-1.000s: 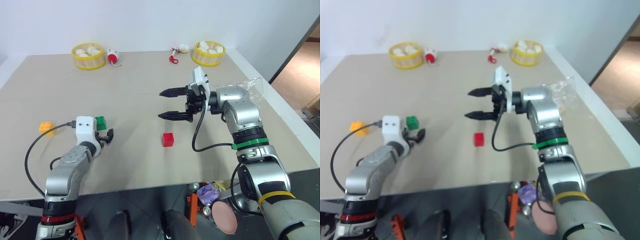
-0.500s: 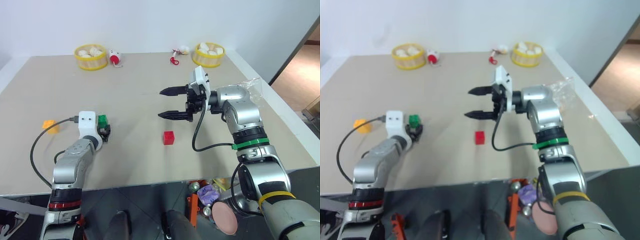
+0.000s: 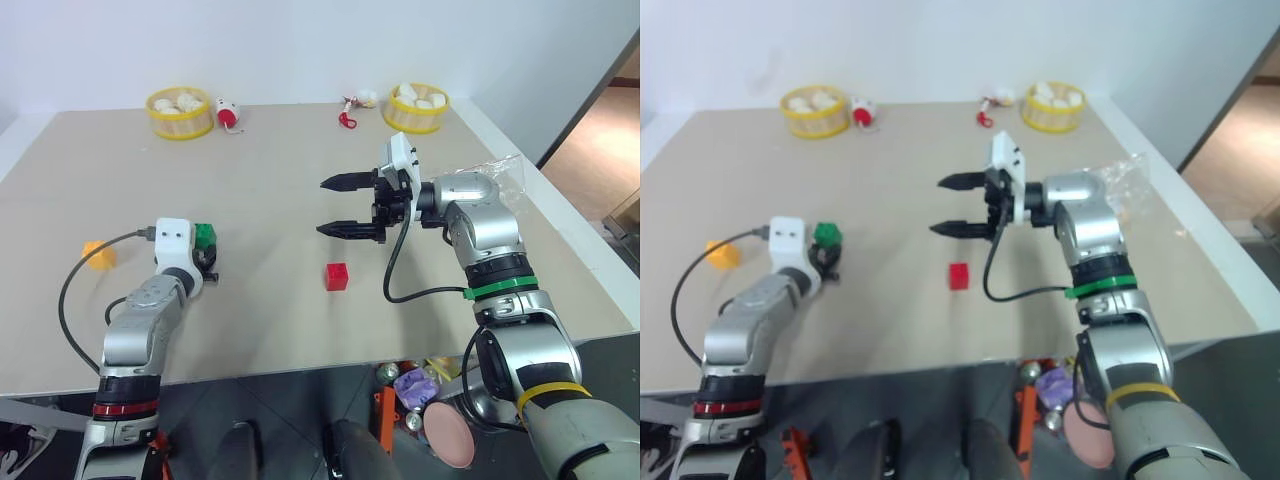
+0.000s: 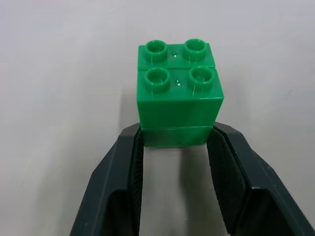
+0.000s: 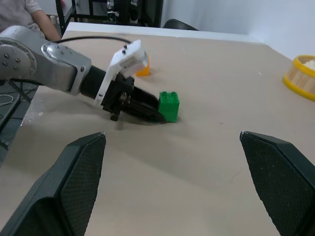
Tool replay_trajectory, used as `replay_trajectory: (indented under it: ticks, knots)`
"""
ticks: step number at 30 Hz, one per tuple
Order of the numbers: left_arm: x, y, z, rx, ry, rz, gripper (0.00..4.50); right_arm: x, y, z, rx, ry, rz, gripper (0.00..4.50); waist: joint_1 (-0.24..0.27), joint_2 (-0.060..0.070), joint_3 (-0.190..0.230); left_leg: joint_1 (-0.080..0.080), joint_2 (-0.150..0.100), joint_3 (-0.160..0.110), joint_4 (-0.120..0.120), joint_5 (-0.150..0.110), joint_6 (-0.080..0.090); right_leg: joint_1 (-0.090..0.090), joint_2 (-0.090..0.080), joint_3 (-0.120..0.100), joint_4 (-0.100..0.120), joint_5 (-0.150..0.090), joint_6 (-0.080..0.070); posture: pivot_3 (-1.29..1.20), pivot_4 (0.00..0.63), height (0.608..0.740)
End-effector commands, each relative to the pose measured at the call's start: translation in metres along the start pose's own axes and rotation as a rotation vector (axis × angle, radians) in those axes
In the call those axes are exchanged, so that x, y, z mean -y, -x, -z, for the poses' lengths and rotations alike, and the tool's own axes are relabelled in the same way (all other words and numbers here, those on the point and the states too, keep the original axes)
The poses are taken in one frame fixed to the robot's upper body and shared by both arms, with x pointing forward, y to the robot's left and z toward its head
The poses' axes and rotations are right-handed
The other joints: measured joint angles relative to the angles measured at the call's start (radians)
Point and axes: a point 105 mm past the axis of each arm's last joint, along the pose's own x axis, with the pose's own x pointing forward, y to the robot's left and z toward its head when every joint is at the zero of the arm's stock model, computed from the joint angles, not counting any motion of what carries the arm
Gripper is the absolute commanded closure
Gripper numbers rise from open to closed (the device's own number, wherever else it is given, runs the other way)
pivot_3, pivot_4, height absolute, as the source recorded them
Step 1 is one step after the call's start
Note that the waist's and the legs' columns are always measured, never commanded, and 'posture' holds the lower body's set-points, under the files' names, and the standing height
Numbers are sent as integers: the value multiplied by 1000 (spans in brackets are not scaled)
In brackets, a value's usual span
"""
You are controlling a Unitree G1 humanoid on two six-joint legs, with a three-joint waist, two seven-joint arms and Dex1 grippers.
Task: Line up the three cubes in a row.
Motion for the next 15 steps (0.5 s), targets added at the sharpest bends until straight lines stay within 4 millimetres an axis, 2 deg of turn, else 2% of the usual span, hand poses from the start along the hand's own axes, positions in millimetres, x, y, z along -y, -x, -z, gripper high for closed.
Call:
replay_trajectory:
  ticks: [1, 3, 9, 15]
  knots:
    - [6, 15, -45, 196, -25, 98, 2707, -3, 4, -12, 0, 28, -45, 0, 0, 0, 0, 0, 0, 0, 0, 0, 0, 0, 0, 0, 0, 0, 1, 0, 150, 740]
    - [13, 21, -53, 225, -46, 174, 2707, -9, 7, -7, -27, 20, -89, 0, 0, 0, 0, 0, 0, 0, -1, 0, 0, 0, 0, 0, 0, -1, 2, 0, 150, 740]
    - [21, 36, -58, 234, -60, 352, 2707, -24, 16, 9, -101, 19, -173, 0, 0, 0, 0, 0, 0, 0, -2, -2, -2, 0, 0, 0, 0, -5, 3, 0, 150, 740]
    - [25, 61, -52, 229, -114, 630, 2707, -23, 30, -2, -69, -16, -176, 0, -3, 0, 0, -1, 0, 0, -3, -2, -3, -1, 0, 0, 0, -6, 2, 0, 150, 740]
